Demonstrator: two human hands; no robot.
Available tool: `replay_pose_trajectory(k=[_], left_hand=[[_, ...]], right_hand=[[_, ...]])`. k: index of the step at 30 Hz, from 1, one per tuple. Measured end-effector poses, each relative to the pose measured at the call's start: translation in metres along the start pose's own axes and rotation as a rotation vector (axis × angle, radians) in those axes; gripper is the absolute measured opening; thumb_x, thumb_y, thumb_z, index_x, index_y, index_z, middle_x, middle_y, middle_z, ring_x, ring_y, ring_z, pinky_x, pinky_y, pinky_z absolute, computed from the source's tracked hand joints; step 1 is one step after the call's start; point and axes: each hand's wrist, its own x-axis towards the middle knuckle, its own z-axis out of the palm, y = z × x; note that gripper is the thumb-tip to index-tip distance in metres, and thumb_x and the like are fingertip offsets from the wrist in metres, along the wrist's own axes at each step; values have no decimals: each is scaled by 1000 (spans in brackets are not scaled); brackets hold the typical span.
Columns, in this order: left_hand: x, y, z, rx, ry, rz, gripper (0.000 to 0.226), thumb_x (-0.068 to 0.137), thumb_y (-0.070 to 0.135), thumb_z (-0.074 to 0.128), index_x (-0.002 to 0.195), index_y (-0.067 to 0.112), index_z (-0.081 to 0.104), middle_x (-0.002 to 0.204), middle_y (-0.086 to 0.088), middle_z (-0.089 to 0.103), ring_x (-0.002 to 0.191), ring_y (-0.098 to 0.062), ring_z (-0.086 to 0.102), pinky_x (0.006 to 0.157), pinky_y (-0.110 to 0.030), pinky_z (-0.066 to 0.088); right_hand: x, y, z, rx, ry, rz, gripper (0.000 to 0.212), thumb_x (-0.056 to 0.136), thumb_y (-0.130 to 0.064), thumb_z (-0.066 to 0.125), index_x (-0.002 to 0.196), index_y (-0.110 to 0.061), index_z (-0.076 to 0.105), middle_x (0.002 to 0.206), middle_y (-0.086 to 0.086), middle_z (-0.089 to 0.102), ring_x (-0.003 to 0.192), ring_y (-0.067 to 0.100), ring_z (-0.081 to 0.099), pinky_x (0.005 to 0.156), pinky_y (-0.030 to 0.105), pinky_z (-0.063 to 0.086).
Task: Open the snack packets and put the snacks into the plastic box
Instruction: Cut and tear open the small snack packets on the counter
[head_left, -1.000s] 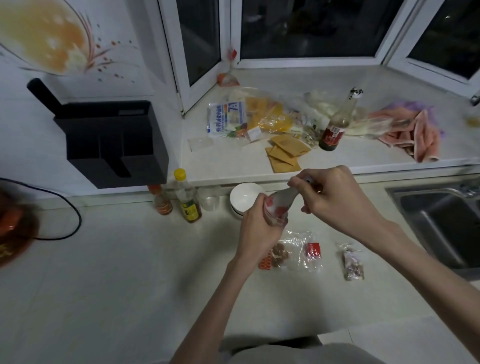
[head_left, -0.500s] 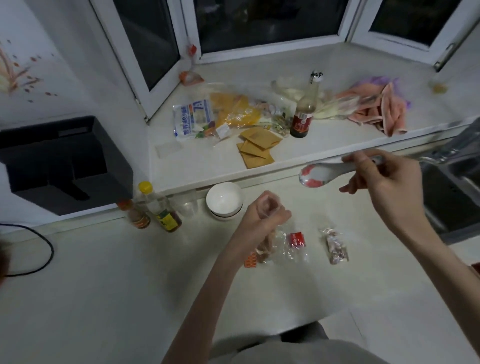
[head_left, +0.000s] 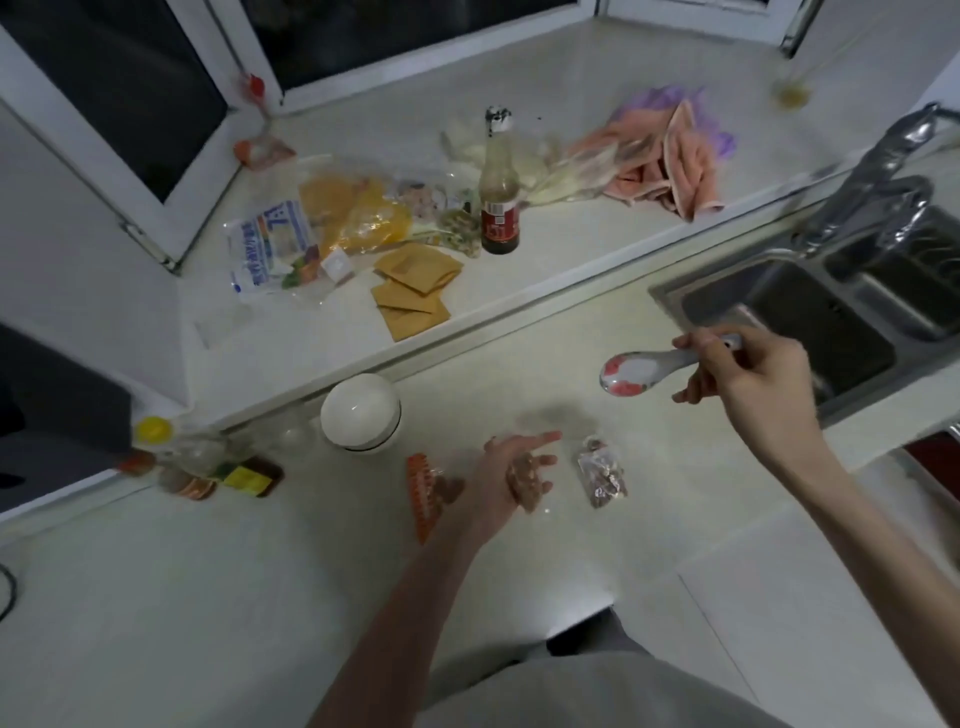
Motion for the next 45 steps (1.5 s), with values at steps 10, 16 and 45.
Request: replay_pose_trajectory(k=[10,16,45], left_hand=[[85,-61,61,416,-64,119,20,96,19,55,79,15,64,65,-16,55,51,-20,43,43,-30,21],[129,-97,95,592,-51,25,14,97,8,55,85,3,60,65,-13,54,47,-17,47,44,-25,35],[42,-23,-64,514,716,257,30,85,-5,49,96,18,64,75,-8,70,45,-16,60,36,-19,39]], right_hand=[[29,98,-47,-23,17,261,21,96,-14,51,84,-10,68,54,7,61,44,14,60,63,51,58],[36,145,-67,-37,-20,366,23,95,-12,51,81,-14,69,52,7,60,44,15,61,64,52,58],[55,135,49,124,-603,705,26,88,8,41,90,5,67,65,21,60,62,32,61,75,53,55]])
